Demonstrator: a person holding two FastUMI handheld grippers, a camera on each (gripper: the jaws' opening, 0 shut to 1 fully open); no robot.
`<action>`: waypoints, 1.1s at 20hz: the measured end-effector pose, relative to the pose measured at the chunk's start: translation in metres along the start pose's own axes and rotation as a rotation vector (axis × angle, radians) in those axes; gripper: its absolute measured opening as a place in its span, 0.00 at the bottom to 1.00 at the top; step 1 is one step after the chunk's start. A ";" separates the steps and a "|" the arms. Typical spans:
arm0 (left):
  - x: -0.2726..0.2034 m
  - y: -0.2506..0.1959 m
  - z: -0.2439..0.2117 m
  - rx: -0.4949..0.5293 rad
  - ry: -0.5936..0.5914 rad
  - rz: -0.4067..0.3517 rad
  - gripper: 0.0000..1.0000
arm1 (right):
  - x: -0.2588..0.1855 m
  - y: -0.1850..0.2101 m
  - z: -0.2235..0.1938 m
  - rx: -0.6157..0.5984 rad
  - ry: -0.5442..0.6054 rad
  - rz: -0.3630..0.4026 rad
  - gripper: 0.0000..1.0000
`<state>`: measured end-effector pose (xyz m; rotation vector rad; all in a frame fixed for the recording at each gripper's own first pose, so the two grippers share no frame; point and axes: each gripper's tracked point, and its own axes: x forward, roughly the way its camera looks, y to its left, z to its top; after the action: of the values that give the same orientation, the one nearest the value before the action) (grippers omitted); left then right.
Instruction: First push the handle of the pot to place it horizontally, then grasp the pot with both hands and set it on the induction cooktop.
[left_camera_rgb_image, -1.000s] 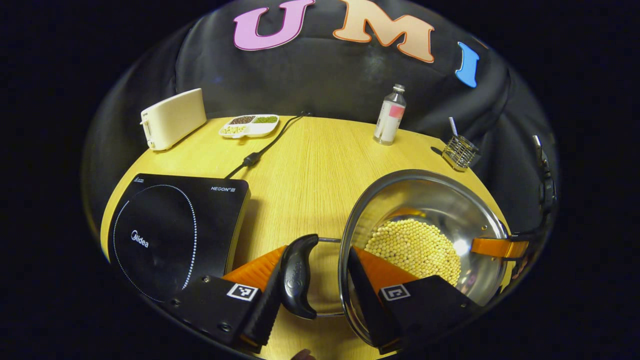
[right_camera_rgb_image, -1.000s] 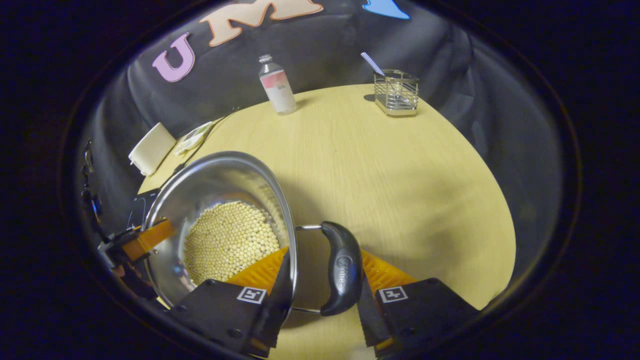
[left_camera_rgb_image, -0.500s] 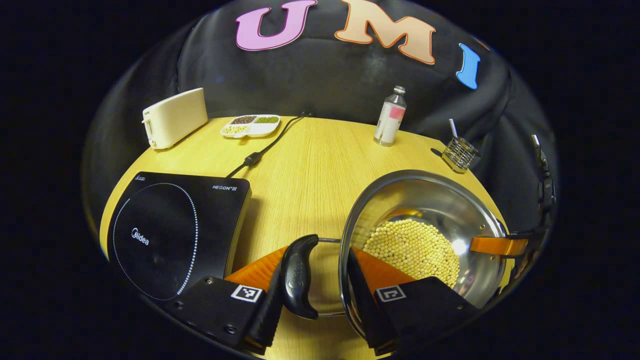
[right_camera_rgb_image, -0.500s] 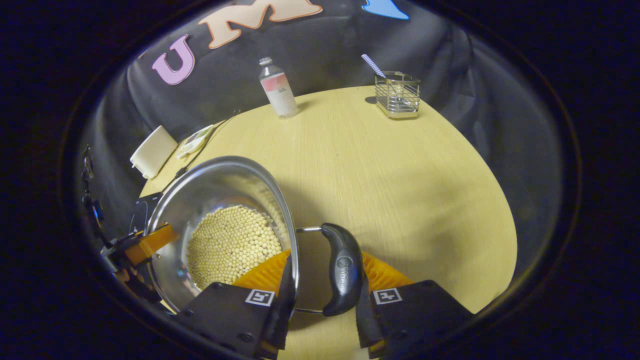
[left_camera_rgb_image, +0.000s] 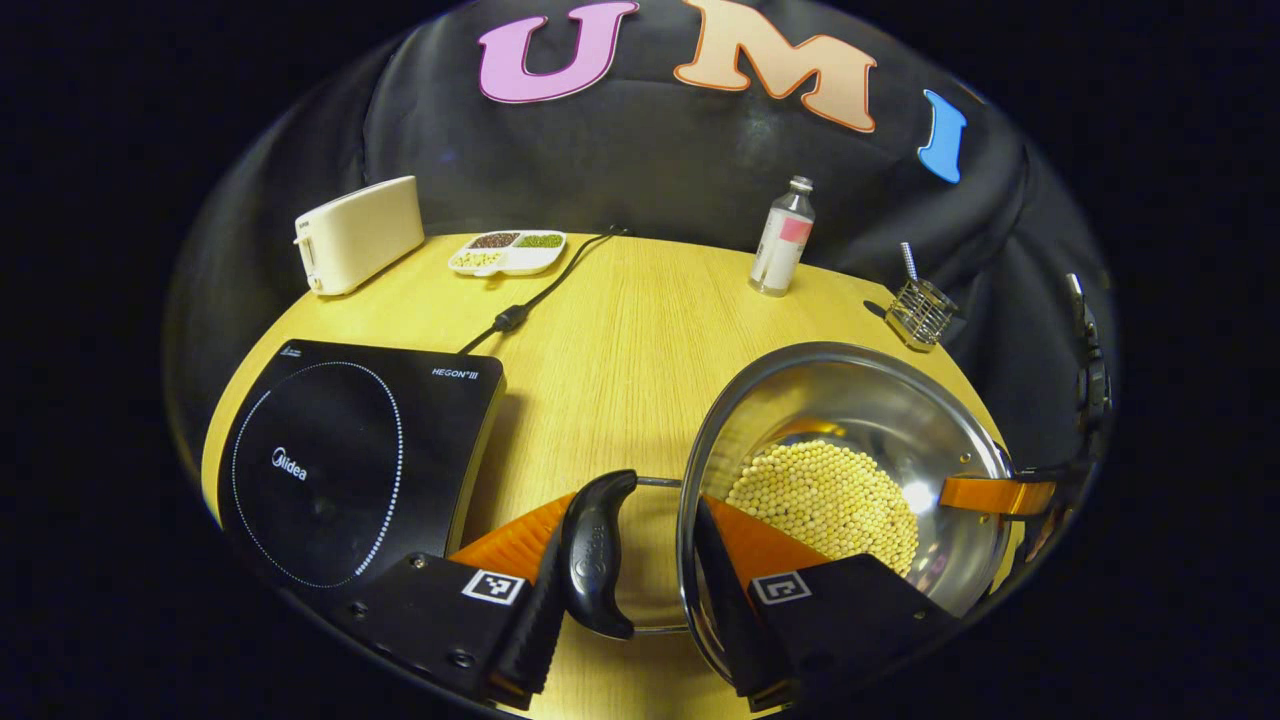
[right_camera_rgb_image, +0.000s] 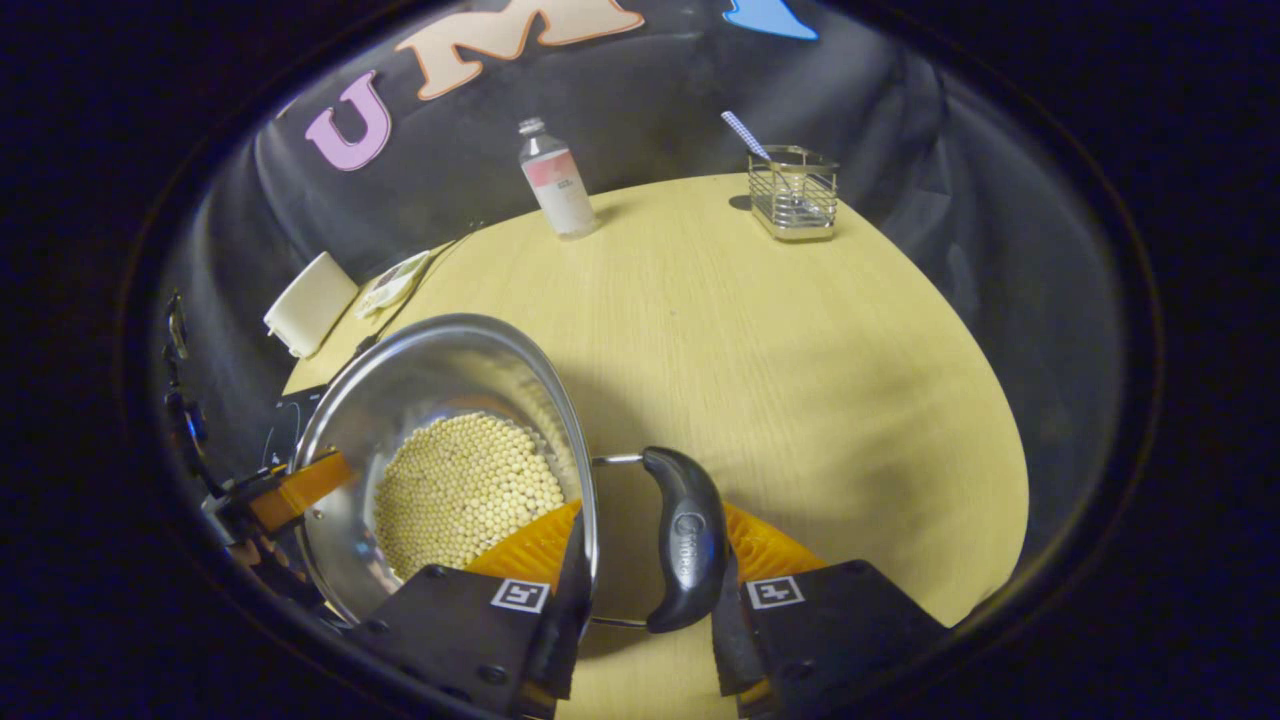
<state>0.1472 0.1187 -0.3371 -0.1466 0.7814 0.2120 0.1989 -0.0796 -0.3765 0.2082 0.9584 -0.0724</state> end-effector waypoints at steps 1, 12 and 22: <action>-0.003 -0.001 0.002 -0.004 -0.006 0.006 0.69 | -0.002 0.000 0.002 -0.002 -0.003 0.006 0.51; -0.021 -0.004 0.016 -0.017 -0.023 0.003 0.68 | -0.023 0.005 0.016 -0.019 -0.022 0.011 0.51; -0.035 0.045 0.039 0.025 0.001 -0.093 0.67 | -0.052 0.061 0.005 0.060 -0.059 -0.065 0.51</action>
<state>0.1386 0.1653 -0.2874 -0.1594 0.7763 0.1142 0.1828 -0.0229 -0.3222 0.2297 0.9048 -0.1661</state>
